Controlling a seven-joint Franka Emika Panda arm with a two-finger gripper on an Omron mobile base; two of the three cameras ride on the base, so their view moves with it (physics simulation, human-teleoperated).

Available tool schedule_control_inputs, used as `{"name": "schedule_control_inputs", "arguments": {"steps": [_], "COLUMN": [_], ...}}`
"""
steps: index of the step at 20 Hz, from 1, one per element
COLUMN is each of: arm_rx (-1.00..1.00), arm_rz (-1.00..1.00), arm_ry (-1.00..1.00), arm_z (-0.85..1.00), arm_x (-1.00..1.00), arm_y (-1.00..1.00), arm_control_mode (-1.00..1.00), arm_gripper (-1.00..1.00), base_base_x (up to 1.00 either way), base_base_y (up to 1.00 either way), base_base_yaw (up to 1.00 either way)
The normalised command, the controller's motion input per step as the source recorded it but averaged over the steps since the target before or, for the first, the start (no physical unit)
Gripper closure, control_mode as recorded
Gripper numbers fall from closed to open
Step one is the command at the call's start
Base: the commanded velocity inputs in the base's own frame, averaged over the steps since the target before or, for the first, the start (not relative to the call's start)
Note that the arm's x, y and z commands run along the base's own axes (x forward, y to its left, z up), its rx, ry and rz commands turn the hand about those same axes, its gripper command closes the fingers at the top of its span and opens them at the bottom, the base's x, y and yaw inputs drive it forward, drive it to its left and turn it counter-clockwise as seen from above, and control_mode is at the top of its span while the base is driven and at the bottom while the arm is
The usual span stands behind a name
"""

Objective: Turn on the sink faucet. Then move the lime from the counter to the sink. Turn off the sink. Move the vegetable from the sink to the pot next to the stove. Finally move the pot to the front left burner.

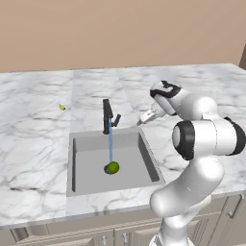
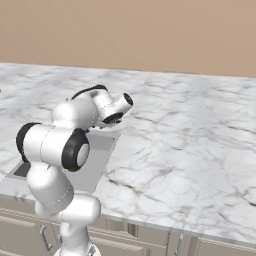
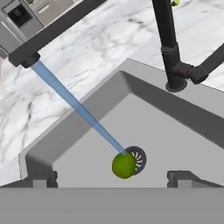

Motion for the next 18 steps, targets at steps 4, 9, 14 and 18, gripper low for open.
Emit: {"name": "schedule_control_inputs", "arguments": {"steps": [4,9,14,18], "arm_rx": [0.02,0.04,0.01,0.0], "arm_rz": [0.06,0.04,0.02,0.02], "arm_ry": [-0.17,-0.13,-0.07,-0.08], "arm_z": [-0.02,-0.07,-0.18,-0.2], "arm_x": [0.27,0.31,0.5,0.45], "arm_y": [-0.01,0.0,0.1,0.03], "arm_control_mode": [-1.0,-1.0,-1.0,-1.0], "arm_gripper": [-1.0,-1.0,-1.0,-1.0], "base_base_x": [0.0,0.0,0.0,0.0], "base_base_y": [0.0,0.0,0.0,0.0], "base_base_yaw": [0.0,0.0,0.0,0.0]}}
